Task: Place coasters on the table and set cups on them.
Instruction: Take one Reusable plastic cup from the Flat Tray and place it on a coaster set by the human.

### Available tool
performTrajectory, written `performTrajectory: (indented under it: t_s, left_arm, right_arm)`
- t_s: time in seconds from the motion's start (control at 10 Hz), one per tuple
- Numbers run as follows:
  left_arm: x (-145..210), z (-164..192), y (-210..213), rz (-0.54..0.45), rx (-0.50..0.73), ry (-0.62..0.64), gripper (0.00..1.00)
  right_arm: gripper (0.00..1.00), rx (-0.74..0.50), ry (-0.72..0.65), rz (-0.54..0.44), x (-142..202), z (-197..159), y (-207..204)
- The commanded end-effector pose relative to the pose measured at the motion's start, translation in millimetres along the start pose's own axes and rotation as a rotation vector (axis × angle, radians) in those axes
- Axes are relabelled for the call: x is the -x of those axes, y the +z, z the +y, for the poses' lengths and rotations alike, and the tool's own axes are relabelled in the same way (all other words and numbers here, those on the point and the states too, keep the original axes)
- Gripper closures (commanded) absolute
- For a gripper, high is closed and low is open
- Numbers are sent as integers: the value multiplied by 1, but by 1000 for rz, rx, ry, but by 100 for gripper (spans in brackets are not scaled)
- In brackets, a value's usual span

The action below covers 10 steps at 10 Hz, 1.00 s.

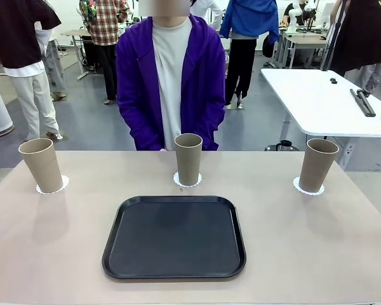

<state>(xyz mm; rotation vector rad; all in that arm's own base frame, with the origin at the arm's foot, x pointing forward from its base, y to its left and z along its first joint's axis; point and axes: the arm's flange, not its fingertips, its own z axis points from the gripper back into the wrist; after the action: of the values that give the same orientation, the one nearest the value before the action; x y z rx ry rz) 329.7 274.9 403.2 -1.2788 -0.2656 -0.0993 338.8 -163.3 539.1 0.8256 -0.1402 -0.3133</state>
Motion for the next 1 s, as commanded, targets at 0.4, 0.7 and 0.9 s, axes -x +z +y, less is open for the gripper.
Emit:
performTrajectory:
  t_s: [0.4,0.7,0.9]
  left_arm:
    - [0,-3,1,-7,7,-3,0]
    - [0,-3,1,-7,7,-3,0]
    - [0,-3,1,-7,7,-3,0]
  right_arm:
    - [0,-524,-227,-44,-38,-145,22]
    - [0,-462,-231,36,-55,-162,7]
    - [0,-402,-170,76,-68,-171,-3]
